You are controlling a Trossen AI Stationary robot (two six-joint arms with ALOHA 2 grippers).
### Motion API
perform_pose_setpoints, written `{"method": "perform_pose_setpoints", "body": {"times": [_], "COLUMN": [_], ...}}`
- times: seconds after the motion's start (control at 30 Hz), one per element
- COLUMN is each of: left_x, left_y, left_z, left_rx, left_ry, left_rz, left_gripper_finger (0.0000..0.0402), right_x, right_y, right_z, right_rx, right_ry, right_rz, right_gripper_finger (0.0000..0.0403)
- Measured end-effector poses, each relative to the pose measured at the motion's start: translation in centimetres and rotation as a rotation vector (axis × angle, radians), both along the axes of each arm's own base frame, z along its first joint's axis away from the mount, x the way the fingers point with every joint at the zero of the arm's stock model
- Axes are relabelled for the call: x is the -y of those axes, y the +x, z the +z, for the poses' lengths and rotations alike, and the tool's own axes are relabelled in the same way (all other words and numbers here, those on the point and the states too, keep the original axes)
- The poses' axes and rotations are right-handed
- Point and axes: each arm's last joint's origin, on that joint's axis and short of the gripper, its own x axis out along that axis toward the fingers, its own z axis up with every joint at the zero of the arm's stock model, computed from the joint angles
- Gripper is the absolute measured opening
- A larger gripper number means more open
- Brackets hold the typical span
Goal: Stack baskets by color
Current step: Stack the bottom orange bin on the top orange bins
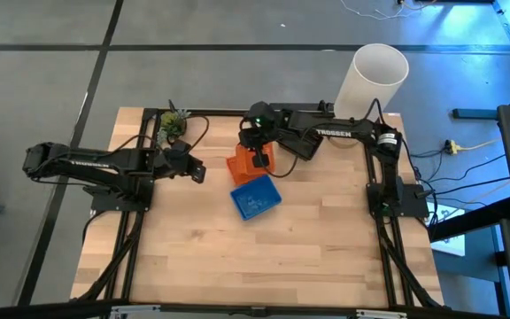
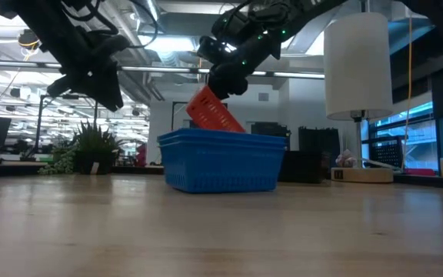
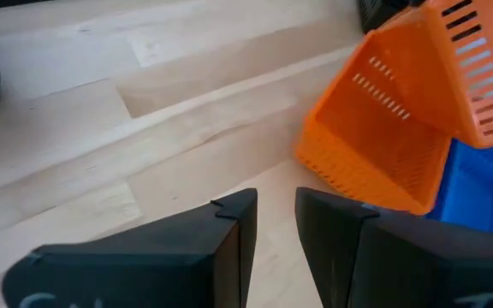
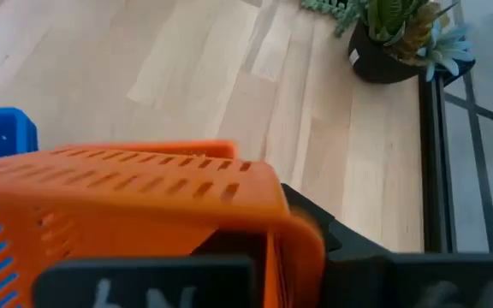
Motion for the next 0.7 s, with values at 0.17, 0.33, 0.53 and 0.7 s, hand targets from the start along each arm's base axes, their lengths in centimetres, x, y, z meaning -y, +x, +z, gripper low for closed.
{"method": "perform_pose_setpoints", "body": {"times": [0.17,0.33,0.53,0.7], "left_x": [0.0,0.0,0.0,0.1], "left_y": [0.0,-0.1,-0.1,-0.2], "left_z": [0.0,-0.1,-0.2,-0.2], "left_rx": [-0.002,-0.01,-0.025,-0.03], "left_ry": [-0.003,-0.006,-0.013,-0.013], "left_rz": [-0.003,-0.005,-0.011,-0.011], "left_gripper_finger": [0.0075,0.0075,0.0075,0.0075], "right_x": [-0.3,-1.0,-1.5,-1.3], "right_y": [0.1,0.4,0.3,0.8], "right_z": [0.0,0.1,1.5,1.3], "right_rx": [0.003,0.012,0.068,0.107], "right_ry": [0.005,-0.002,-0.022,0.008], "right_rz": [0.009,0.028,0.033,-0.003], "right_gripper_finger": [0.0063,0.0098,0.0106,0.0104]}}
